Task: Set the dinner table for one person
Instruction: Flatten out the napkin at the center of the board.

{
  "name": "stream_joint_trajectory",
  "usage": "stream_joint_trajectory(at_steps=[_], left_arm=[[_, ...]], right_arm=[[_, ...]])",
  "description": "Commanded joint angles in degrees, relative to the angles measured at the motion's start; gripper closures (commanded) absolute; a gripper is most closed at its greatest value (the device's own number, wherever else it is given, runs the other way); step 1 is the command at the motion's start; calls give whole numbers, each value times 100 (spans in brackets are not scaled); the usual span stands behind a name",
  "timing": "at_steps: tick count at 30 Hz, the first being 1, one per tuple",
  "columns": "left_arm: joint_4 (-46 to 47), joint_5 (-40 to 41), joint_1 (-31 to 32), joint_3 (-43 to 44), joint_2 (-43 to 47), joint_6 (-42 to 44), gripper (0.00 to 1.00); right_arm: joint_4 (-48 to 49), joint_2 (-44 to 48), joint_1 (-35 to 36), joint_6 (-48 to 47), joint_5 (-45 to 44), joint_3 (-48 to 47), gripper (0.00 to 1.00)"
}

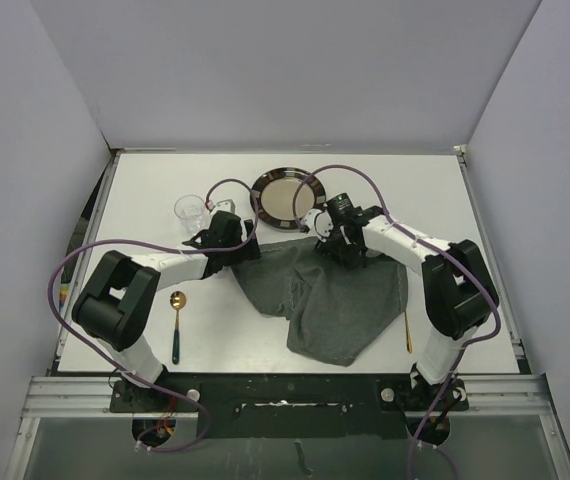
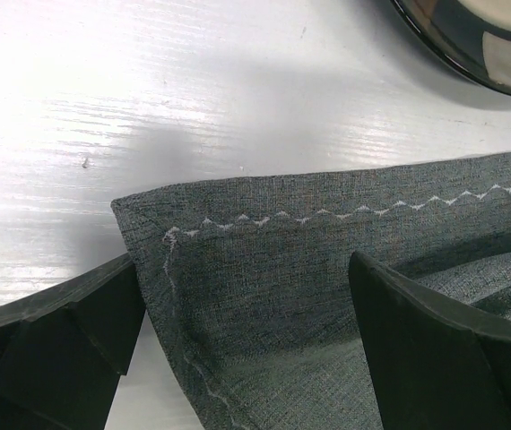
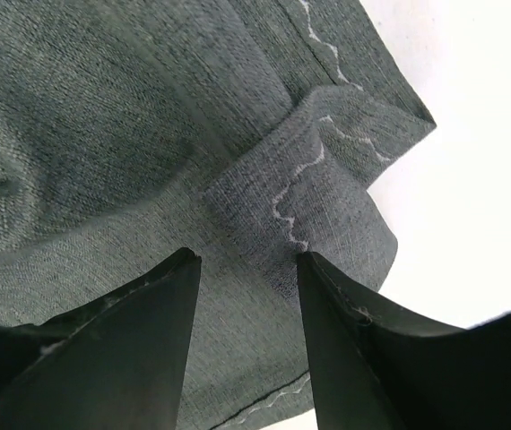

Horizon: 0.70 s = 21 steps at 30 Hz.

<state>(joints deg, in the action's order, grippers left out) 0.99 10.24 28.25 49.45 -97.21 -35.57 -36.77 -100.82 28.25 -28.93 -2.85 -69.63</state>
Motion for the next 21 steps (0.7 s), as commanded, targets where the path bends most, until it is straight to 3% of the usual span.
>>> stream_joint_trajectory(at_steps=[1,11,12,13,14,15,21], left_arm=[[89,-162,-50,-17,-104,82,9],[167,-291,-74,-76,-103,260,19],[199,-308,-78,-102,-111,253,23],[240,-338,-82,-127,-117,257,28],[296,-369,-87,-160,-117,255,34],[363,-420,-95,-191,-109,255,42],[388,-751,-151,-87,164,594,83]], right_arm=[[384,-14,27,-136,126,-186,52],[563,-223,10,-445,-59,-358,56],[546,-246,9,-470,-58,-392,61],[504,-282,10,-491,-43,-428,73],[433,-330,9,-506,-47,-500,94],[310,-396,9,-482,-52,-579,100],[-129,-125,55,-504,-68,-793,100]])
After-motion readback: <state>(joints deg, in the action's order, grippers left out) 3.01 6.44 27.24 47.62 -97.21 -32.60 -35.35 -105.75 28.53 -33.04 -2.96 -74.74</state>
